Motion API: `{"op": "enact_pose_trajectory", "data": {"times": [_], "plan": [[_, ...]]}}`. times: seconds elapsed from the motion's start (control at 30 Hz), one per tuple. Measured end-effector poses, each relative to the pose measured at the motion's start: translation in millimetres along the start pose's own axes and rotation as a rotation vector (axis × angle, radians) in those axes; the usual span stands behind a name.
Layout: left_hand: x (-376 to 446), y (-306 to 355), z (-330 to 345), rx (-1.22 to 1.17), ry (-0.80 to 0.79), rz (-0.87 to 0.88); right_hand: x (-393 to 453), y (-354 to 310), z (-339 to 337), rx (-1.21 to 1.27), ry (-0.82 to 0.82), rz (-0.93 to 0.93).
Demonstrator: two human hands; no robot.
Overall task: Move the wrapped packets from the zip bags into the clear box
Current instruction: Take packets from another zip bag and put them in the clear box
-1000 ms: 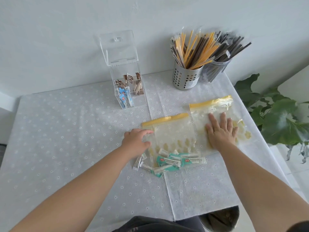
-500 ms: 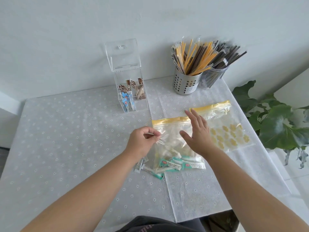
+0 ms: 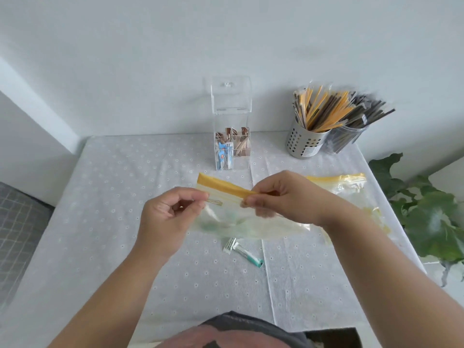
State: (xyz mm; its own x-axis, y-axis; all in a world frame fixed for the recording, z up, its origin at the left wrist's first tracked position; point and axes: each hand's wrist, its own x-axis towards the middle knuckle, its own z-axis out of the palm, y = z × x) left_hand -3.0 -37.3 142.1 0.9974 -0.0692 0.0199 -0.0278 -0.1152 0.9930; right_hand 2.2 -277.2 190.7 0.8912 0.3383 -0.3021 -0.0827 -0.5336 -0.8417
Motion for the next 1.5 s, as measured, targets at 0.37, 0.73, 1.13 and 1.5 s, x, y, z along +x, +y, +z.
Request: {"op": "enact_pose_trajectory", "data": {"times": [0.37,0.73,1.13,1.5], "plan": [[-45.6,-24.0,-9.5,0.164,0.019,-0.262,37.9,4.5,113.3,0.873,0.069,0.223],[-53.8,-37.9,-15.4,0.004,0.018,-0.412,39.5,23.8,143.3,1.078,0.023,0.325],[-45.8,-44.9,-9.4,-0.017,-0.053,-0.415,42.1,34.0,132.7,0.95,-0.014,0.274],[-39.5,-49.4,-12.7,-0.119,-0.016,-0.426,43.8,34.4,134.4,0.811,-0.019,0.157]]}}
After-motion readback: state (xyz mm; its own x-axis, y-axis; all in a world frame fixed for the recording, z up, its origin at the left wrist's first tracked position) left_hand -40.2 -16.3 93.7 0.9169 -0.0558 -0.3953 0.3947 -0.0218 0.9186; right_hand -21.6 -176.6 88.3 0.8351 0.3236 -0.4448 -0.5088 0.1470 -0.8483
